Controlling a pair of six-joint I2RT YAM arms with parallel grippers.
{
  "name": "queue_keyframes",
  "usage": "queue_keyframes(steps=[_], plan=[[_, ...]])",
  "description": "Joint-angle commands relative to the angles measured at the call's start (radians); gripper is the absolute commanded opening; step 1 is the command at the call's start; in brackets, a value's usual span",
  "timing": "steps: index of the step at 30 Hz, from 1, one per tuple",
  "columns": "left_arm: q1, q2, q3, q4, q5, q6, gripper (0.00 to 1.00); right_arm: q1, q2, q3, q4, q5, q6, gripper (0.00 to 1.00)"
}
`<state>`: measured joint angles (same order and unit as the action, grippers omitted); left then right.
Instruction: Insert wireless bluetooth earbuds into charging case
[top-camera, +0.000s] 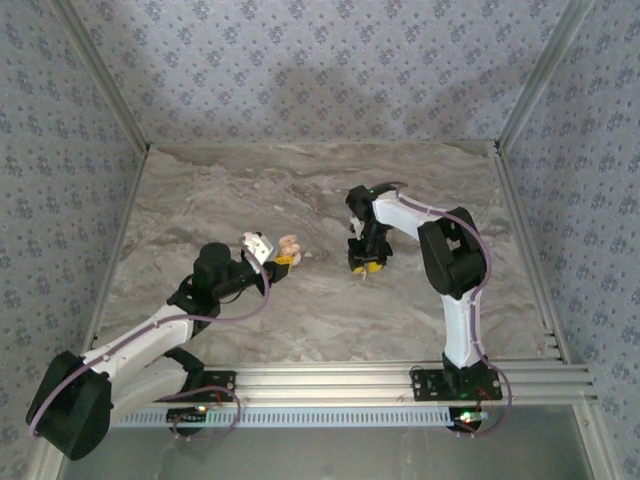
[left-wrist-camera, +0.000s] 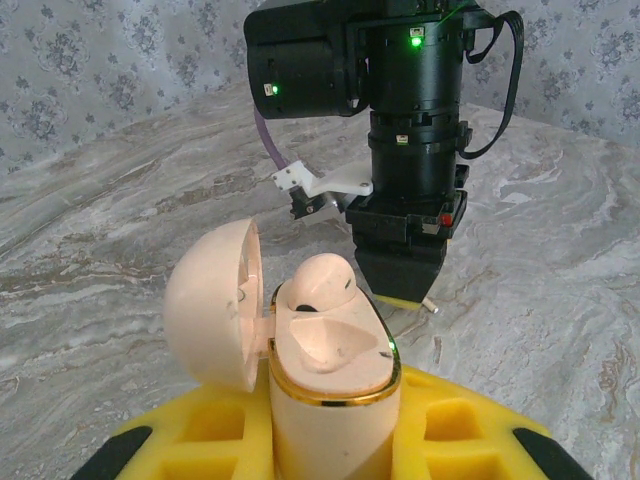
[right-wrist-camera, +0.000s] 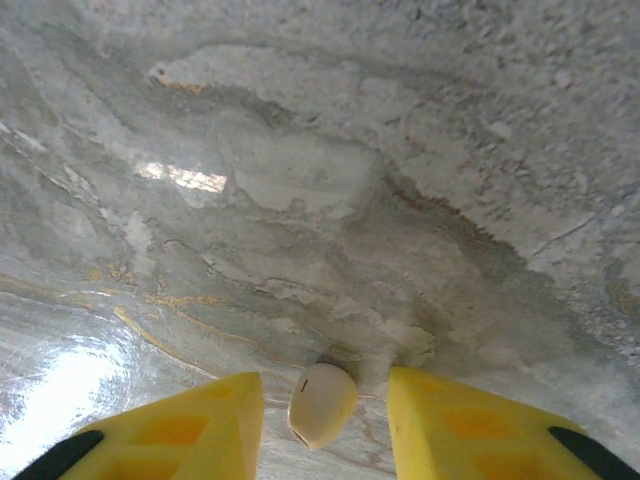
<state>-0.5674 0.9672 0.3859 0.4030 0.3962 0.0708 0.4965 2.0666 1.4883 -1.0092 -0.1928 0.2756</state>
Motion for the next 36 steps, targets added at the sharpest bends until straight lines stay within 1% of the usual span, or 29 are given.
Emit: queue_keyframes(steps=[1, 7, 18, 29, 33, 36], plan=[[0.006, -0.008, 0.025, 0.025, 0.016, 0.017, 0.14, 0.011, -0.004, -0.018, 0.005, 0.023, 0.030, 0.35], [0.005, -0.006, 0.021, 0.027, 0.025, 0.019, 0.14, 0.018, -0.028, -0.054, 0.025, 0.044, 0.047, 0.32], [0.002, 0.077, 0.047, 0.048, 0.050, 0.003, 0.14, 0.007, -0.137, -0.184, 0.168, 0.061, 0.087, 0.29], [-0.036, 0.183, 0.092, 0.065, 0.033, 0.011, 0.13, -0.028, -0.269, -0.396, 0.402, 0.024, 0.125, 0.28], [-0.047, 0.224, 0.114, 0.071, 0.032, 0.017, 0.13, -0.043, -0.323, -0.473, 0.515, 0.011, 0.144, 0.27], [-0.057, 0.251, 0.129, 0.081, 0.045, 0.014, 0.13, -0.064, -0.358, -0.538, 0.615, -0.022, 0.160, 0.27]])
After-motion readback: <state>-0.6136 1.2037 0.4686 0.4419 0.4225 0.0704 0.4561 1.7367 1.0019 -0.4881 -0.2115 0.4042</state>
